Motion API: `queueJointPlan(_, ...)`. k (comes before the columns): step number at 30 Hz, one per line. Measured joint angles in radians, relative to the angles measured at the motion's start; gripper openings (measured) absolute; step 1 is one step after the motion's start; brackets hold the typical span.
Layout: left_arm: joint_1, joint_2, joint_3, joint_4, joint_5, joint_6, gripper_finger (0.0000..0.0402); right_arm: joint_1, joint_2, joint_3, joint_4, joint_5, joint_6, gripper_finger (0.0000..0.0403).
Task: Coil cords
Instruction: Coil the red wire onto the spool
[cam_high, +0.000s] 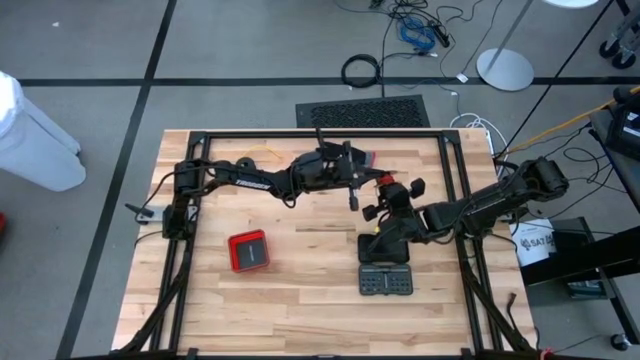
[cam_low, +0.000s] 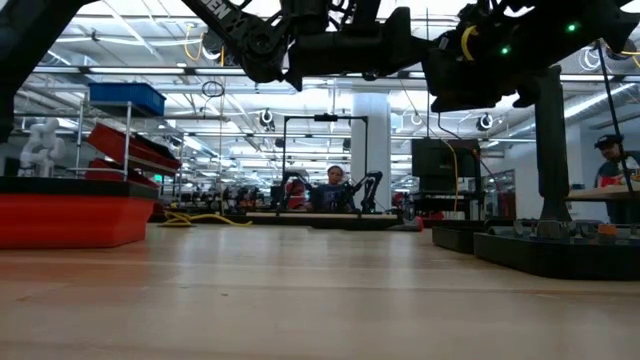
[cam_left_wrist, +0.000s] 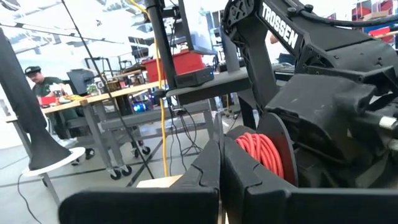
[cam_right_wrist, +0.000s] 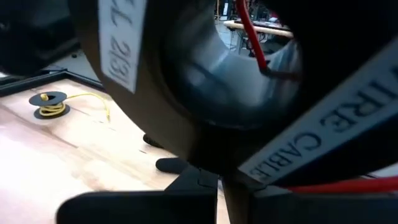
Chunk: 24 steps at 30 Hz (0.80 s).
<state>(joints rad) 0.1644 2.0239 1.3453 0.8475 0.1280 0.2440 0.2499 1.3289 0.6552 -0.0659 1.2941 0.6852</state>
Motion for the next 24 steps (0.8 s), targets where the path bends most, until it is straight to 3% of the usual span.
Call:
queueJointPlan(13, -0.004, -0.003, -0.026, 0.039, -0.03, 0.025, 0.0, -0.015, 0.0, 0.0, 0.108, 0.015, -0.113, 0.0)
queueJointPlan(24, 0.029, 0.003, -0.031, 0.12, -0.066, -0.046, 0.0, -0.016, -0.001, 0.002, 0.102, 0.146, -0.084, 0.0)
